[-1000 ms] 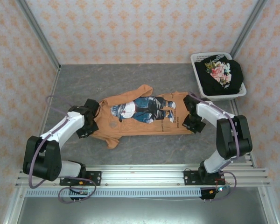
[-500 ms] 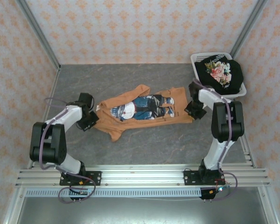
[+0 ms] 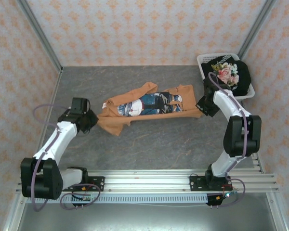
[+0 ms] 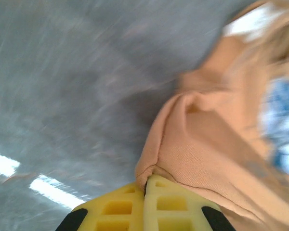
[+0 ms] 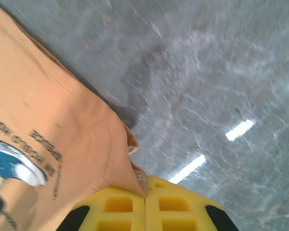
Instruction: Fold and stack the t-shirts
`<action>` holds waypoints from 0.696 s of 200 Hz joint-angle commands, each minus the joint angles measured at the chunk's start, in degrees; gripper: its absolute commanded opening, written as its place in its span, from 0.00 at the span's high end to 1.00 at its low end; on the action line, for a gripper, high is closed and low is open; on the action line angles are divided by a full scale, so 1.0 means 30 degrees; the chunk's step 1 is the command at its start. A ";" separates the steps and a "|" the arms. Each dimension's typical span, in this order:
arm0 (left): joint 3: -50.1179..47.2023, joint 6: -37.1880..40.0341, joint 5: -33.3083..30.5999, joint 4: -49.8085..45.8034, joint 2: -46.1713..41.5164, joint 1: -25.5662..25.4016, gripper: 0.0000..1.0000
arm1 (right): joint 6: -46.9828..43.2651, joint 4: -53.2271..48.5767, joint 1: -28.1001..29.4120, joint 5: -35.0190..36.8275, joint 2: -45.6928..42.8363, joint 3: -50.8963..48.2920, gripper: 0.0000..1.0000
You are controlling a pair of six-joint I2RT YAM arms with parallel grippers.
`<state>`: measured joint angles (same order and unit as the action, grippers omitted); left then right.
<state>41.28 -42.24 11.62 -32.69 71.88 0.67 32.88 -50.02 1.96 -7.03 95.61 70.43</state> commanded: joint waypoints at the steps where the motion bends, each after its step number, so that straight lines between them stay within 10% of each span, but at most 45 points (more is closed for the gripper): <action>1: 0.0415 -0.0071 -0.1150 0.0213 0.1933 0.0247 1.00 | -0.0440 0.0323 0.0254 0.0521 0.0346 -0.1090 1.00; 101: 0.9391 0.1941 -0.3210 -0.2555 0.9301 0.0247 1.00 | -0.0221 0.0031 0.0721 0.0780 0.1465 0.1038 1.00; 139: 0.9818 0.1572 -0.3591 -0.3488 0.9475 -0.0260 0.42 | 0.0343 0.0084 0.1357 0.0279 0.1477 0.0855 1.00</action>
<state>70.67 -37.04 5.15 -37.26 102.56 0.80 32.36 -49.39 4.91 -7.11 99.79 72.40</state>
